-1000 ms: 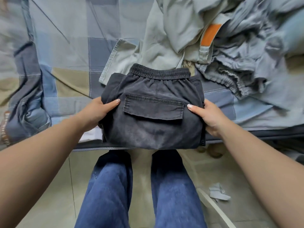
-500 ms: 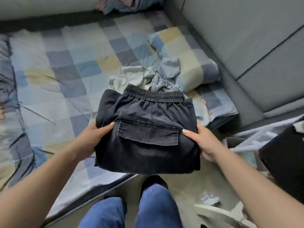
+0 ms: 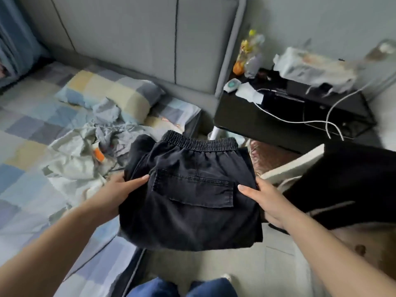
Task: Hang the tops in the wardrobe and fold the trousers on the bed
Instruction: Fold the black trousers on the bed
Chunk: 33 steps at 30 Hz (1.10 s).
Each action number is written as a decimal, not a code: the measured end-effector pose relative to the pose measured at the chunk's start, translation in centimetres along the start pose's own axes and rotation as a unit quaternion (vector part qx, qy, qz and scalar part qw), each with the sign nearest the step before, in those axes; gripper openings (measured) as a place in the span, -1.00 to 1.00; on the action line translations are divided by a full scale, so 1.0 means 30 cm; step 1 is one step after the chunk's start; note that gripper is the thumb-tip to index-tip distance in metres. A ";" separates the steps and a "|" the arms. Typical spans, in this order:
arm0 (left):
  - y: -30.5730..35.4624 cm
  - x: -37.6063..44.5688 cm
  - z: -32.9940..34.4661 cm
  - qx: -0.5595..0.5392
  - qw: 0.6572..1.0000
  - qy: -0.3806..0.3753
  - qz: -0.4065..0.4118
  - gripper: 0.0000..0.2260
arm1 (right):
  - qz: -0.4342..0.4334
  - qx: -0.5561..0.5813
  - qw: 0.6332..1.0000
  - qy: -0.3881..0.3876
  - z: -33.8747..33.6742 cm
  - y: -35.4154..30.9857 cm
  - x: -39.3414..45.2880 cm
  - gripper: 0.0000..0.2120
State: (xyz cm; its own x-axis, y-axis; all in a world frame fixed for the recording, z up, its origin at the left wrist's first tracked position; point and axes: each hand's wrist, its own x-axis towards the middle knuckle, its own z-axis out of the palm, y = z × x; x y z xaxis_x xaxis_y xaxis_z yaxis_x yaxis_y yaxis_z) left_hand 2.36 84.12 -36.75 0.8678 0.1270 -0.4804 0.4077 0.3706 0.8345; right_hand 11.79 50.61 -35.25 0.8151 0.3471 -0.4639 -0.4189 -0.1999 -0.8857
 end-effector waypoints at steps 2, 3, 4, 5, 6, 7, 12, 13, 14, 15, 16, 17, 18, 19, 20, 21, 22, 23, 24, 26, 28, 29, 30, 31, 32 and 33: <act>-0.003 0.018 0.112 0.021 0.999 -0.026 -0.015 -0.79 | 0.003 0.024 0.999 0.033 -0.094 0.039 -0.101 -0.57; -0.013 0.030 0.180 0.036 0.998 -0.043 -0.024 -0.74 | 0.001 0.040 0.998 0.055 -0.148 0.064 -0.159 -0.58; -0.030 0.041 0.258 0.051 0.996 -0.064 -0.035 -0.69 | -0.004 0.055 0.995 0.079 -0.209 0.098 -0.223 -0.63; -0.044 0.046 0.324 0.064 0.994 -0.081 -0.044 -0.66 | -0.004 0.067 0.993 0.099 -0.253 0.129 -0.275 -0.69; -0.065 0.048 0.403 0.077 0.991 -0.097 -0.055 -0.65 | -0.004 0.081 0.989 0.122 -0.303 0.165 -0.339 -0.74; -0.088 0.048 0.481 0.088 0.988 -0.113 -0.064 -0.65 | -0.004 0.097 0.985 0.144 -0.353 0.196 -0.399 -0.77; -0.243 0.023 0.925 0.135 0.960 -0.217 -0.110 -0.73 | -0.004 0.125 0.963 0.240 -0.628 0.317 -0.716 -0.85; -0.272 0.019 0.999 0.146 0.954 -0.235 -0.117 -0.71 | -0.001 0.128 0.958 0.257 -0.678 0.337 -0.766 -0.85; -0.307 0.017 1.087 0.160 0.947 -0.251 -0.123 -0.70 | 0.000 0.129 0.952 0.277 -0.736 0.359 -0.824 -0.85; -0.338 0.016 1.160 0.176 0.939 -0.263 -0.131 -0.69 | 0.001 0.129 0.947 0.295 -0.786 0.382 -0.873 -0.86; -0.365 0.012 1.226 0.193 0.932 -0.275 -0.137 -0.68 | 0.003 0.128 0.941 0.313 -0.827 0.403 -0.915 -0.86; -0.395 0.006 1.299 0.211 0.923 -0.288 -0.146 -0.66 | 0.006 0.131 0.935 0.330 -0.872 0.428 -0.962 -0.86; -0.427 0.002 1.372 0.230 0.912 -0.300 -0.155 -0.63 | 0.011 0.142 0.928 0.344 -0.912 0.453 -1.012 -0.84; -0.455 0.001 1.445 0.250 0.901 -0.313 -0.164 -0.63 | 0.014 0.159 0.922 0.352 -0.947 0.476 -1.058 -0.81; -0.478 -0.001 1.500 0.262 0.893 -0.325 -0.169 -0.66 | 0.018 0.174 0.919 0.354 -0.969 0.495 -1.090 -0.78; -0.502 -0.002 1.566 0.272 0.882 -0.343 -0.174 -0.70 | 0.020 0.189 0.914 0.359 -0.994 0.512 -1.125 -0.74; -0.522 -0.004 1.629 0.279 0.870 -0.364 -0.180 -0.73 | 0.021 0.201 0.909 0.366 -1.016 0.526 -1.154 -0.71; -0.540 -0.005 1.692 0.286 0.856 -0.385 -0.190 -0.74 | 0.022 0.212 0.902 0.375 -1.041 0.538 -1.178 -0.70; -0.562 -0.007 1.763 0.293 0.841 -0.407 -0.203 -0.74 | 0.022 0.223 0.894 0.388 -1.070 0.555 -1.200 -0.70; -0.605 -0.005 1.872 0.305 0.814 -0.439 -0.228 -0.73 | 0.031 0.251 0.878 0.407 -1.112 0.587 -1.227 -0.69; -0.647 -0.012 1.970 0.321 0.792 -0.463 -0.237 -0.69 | 0.041 0.284 0.864 0.413 -1.142 0.613 -1.242 -0.67; -0.671 -0.012 2.028 0.335 0.781 -0.472 -0.233 -0.65 | 0.041 0.297 0.856 0.421 -1.163 0.628 -1.247 -0.67; -0.694 -0.008 2.093 0.351 0.769 -0.483 -0.228 -0.61 | 0.039 0.312 0.844 0.435 -1.189 0.643 -1.249 -0.67; -0.712 -0.003 2.158 0.364 0.757 -0.496 -0.222 -0.56 | 0.036 0.326 0.830 0.451 -1.217 0.654 -1.250 -0.66; -0.728 0.002 2.218 0.370 0.744 -0.511 -0.220 -0.54 | 0.037 0.340 0.816 0.466 -1.239 0.659 -1.249 -0.66; -0.744 0.013 2.285 0.373 0.728 -0.530 -0.225 -0.54 | 0.036 0.352 0.799 0.486 -1.265 0.668 -1.248 -0.66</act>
State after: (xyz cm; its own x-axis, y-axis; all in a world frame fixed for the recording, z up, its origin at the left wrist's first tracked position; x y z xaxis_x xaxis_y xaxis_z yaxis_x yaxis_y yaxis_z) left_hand 13.07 12.83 -37.07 0.1702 -0.7797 -0.6025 0.4162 -0.4973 0.7612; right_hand -11.93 -1.16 -34.99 0.5619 -0.5853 -0.5845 -0.3207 0.4972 -0.8062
